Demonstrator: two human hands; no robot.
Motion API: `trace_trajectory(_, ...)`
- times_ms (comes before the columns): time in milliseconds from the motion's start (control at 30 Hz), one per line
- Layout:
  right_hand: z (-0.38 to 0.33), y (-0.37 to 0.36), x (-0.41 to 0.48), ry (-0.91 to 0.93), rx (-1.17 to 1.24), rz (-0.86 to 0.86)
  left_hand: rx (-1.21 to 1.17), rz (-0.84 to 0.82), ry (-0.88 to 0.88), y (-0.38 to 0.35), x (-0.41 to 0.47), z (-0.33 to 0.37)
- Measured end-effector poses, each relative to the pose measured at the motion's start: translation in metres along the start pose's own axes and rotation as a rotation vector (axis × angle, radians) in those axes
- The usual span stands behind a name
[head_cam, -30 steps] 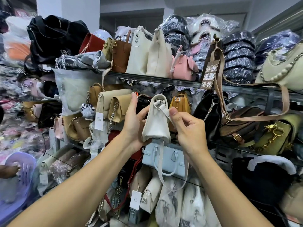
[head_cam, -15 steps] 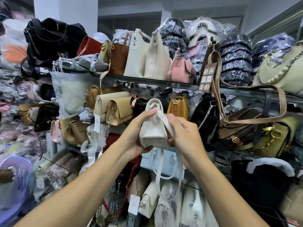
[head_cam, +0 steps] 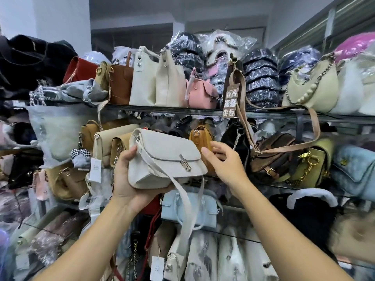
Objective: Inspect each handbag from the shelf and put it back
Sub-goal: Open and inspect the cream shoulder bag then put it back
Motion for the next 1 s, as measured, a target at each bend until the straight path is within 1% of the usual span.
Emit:
trace_trajectory(67,0.013,-0.003,0.011,-0.189,0.086,-0.104,-0.025,-0.036,0.036,-0.005,0.001,-0.002)
trace_trajectory(133,0.017,-0.011,0.011,-0.329,0.218,-0.276,-0.022,-0.081,0.093,-0.008,0.001,-0.007)
trace_trajectory(167,0.016,-0.015,0.009,-0.373,0.290,-0.360,-0.036,-0.108,0.121,-0.011,0.001,-0.009)
trace_trajectory(233,0.016,-0.019,0.005,-0.455,0.462,-0.473,-0.038,-0.139,0.150,-0.015,0.000,-0.012)
trace_trajectory(300,0.021,-0.020,0.004,-0.492,0.557,-0.507,-0.018,-0.155,0.176,-0.015,0.000,-0.014)
trace_trajectory(400,0.028,-0.023,0.006,-0.536,0.592,-0.493,0.109,-0.118,0.228,-0.012,0.001,-0.014)
trace_trajectory(500,0.034,-0.022,0.008,-0.542,0.689,-0.427,0.368,0.025,0.212,-0.001,0.005,-0.006)
trace_trajectory(567,0.036,-0.017,0.010,-0.497,0.711,-0.348,0.529,0.078,0.198,0.008,0.006,0.001)
trace_trajectory(633,0.038,-0.014,0.015,-0.421,0.690,-0.256,0.630,0.106,0.197,0.017,0.006,0.005)
trace_trajectory(700,0.039,-0.013,0.015,-0.359,0.680,-0.190,0.674,0.119,0.171,0.022,0.007,0.007)
trace_trajectory(767,0.040,-0.013,0.012,-0.310,0.668,-0.164,0.690,0.115,0.131,0.020,0.007,0.006)
trace_trajectory(867,0.037,-0.016,0.006,-0.258,0.648,-0.178,0.672,0.146,0.071,0.017,0.008,0.002)
trace_trajectory(1000,0.027,-0.017,0.000,-0.289,0.669,-0.277,0.656,0.219,0.013,0.020,0.011,0.003)
Point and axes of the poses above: each hand's wrist, its own x-axis towards the middle knuckle, its own y-axis out of the back of the hand, z = x × y, the point moved 4 cm from there along x, towards the middle knuckle, and after that the axes turned 10 degrees about -y, right-handed, at the moved point
